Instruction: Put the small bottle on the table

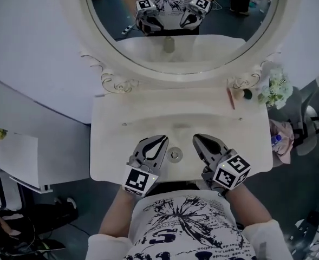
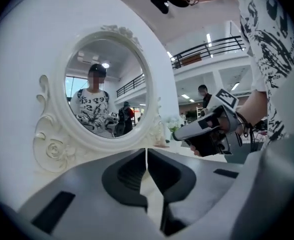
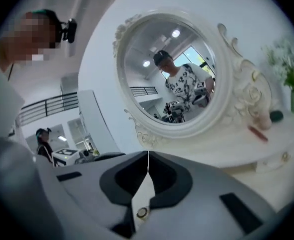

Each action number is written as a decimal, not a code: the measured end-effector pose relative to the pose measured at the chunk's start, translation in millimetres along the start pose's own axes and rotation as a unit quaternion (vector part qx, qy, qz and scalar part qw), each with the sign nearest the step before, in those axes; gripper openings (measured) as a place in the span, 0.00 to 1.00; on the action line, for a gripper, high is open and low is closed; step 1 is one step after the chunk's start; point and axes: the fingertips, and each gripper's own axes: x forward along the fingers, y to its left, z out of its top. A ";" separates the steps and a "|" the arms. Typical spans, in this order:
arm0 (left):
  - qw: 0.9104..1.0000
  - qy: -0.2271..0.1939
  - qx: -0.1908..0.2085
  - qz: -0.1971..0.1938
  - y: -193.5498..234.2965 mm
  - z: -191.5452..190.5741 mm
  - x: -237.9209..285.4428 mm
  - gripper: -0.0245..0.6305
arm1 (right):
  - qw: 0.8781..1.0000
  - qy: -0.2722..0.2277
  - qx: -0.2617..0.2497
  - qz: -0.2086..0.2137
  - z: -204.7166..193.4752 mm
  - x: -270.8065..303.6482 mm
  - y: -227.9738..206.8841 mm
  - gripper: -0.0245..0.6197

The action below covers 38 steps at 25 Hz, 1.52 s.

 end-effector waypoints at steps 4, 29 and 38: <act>1.000 -0.002 0.001 0.015 10.0 15.0 -10.4 0.07 | 0.995 -0.030 -0.093 -0.022 18.0 -3.7 10.1 0.07; 0.997 -0.037 -0.029 0.061 22.2 37.6 -25.6 0.07 | 0.964 -0.066 -0.247 -0.075 34.0 -13.0 21.7 0.06; 0.997 -0.041 -0.015 0.065 18.9 43.0 -25.2 0.07 | 0.966 -0.049 -0.240 -0.084 33.4 -17.4 19.8 0.06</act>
